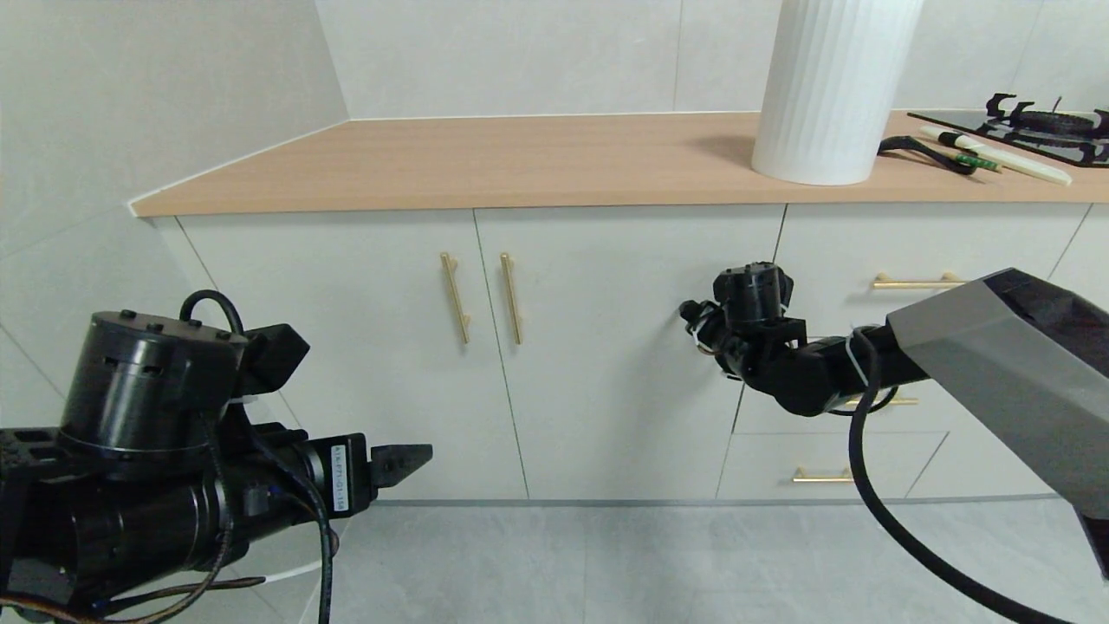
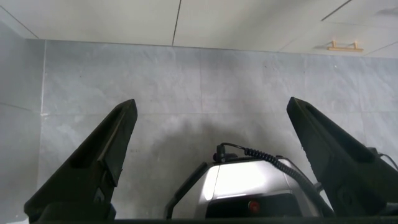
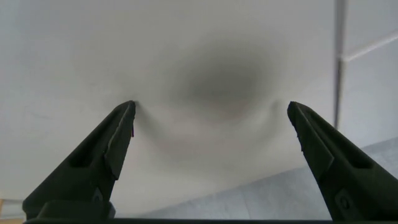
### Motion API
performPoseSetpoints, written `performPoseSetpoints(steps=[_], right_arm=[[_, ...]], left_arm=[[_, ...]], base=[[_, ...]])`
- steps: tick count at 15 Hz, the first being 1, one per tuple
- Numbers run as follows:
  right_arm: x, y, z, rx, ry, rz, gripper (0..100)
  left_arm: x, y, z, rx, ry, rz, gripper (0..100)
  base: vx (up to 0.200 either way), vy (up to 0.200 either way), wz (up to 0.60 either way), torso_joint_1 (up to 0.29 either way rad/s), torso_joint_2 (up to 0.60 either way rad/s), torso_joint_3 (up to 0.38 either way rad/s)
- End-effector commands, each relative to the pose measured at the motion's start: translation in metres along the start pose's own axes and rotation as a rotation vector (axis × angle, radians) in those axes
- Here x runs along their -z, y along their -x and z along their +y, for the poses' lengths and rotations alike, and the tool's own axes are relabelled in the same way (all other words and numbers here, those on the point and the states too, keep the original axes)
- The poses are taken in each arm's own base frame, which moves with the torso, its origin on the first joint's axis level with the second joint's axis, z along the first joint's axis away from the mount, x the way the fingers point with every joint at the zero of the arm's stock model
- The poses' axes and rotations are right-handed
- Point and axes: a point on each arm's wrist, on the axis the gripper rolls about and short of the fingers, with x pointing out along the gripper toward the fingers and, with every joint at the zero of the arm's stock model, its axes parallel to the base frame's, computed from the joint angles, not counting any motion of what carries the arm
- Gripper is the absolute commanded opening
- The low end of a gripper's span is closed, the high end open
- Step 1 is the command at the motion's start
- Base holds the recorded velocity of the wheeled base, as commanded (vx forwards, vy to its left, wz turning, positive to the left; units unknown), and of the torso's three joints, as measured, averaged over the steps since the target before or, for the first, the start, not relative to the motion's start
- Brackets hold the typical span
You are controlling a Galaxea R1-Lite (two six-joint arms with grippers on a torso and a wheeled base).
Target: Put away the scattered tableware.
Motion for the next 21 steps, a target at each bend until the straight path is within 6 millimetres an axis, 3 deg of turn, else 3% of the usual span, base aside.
performPoseSetpoints(steps=[1, 2, 3, 4, 6, 9, 10, 11, 13, 15, 16, 17, 21], right_arm=[[-0.005, 0.019, 0.004, -0.029, 0.007, 0.035, 100], [-0.016, 0.083, -0.001, -0.240, 0.028, 0.284, 100], [-0.022, 0.108, -0.008, -0.344, 0.049, 0.386, 100], [-0.029, 0.122, -0.010, -0.401, 0.082, 0.409, 100], [-0.033, 0.127, -0.011, -0.398, 0.135, 0.378, 100], [-0.058, 0.167, -0.016, -0.406, 0.276, 0.255, 100], [-0.058, 0.167, -0.016, -0.406, 0.276, 0.255, 100], [-0.077, 0.208, -0.031, -0.424, 0.350, 0.180, 100], [-0.090, 0.240, -0.052, -0.386, 0.434, 0.093, 100], [-0.100, 0.276, -0.070, -0.369, 0.455, 0.006, 100], [-0.102, 0.283, -0.073, -0.371, 0.452, -0.012, 100], [-0.105, 0.315, -0.093, -0.359, 0.439, -0.084, 100], [-0.103, 0.398, -0.149, -0.288, 0.517, -0.369, 100]], left_arm=[[0.000, 0.000, 0.000, -0.001, 0.000, 0.000, 100], [0.000, 0.000, 0.000, -0.001, 0.000, 0.000, 100], [0.000, 0.000, 0.000, -0.001, -0.001, 0.000, 100], [0.000, 0.000, 0.000, 0.000, 0.001, -0.001, 100], [-0.001, 0.002, 0.000, 0.002, 0.002, -0.007, 100], [-0.005, 0.013, 0.001, 0.010, 0.009, -0.070, 100], [-0.005, 0.013, 0.001, 0.010, 0.009, -0.070, 100], [-0.007, 0.024, 0.005, 0.020, 0.016, -0.118, 100], [-0.004, 0.029, 0.014, -0.017, -0.012, -0.130, 100], [0.004, 0.046, 0.021, -0.024, -0.024, -0.179, 100], [0.005, 0.052, 0.022, -0.024, -0.021, -0.198, 100], [0.010, 0.076, 0.030, -0.021, -0.019, -0.281, 100], [0.037, 0.144, 0.059, -0.066, -0.047, -0.556, 100]], base=[[0.000, 0.000, 0.00, 0.000, 0.00, 0.000], [0.000, 0.000, 0.00, 0.000, 0.00, 0.000], [0.000, 0.000, 0.00, 0.000, 0.00, 0.000], [0.000, 0.000, 0.00, 0.000, 0.00, 0.000], [0.000, 0.000, 0.00, 0.000, 0.00, 0.000], [0.000, 0.000, 0.00, 0.000, 0.00, 0.000], [0.000, 0.000, 0.00, 0.000, 0.00, 0.000], [0.000, 0.000, 0.00, 0.000, 0.00, 0.000], [0.000, 0.000, 0.00, 0.000, 0.00, 0.000], [0.000, 0.000, 0.00, 0.000, 0.00, 0.000], [0.000, 0.000, 0.00, 0.000, 0.00, 0.000], [0.000, 0.000, 0.00, 0.000, 0.00, 0.000], [0.000, 0.000, 0.00, 0.000, 0.00, 0.000]])
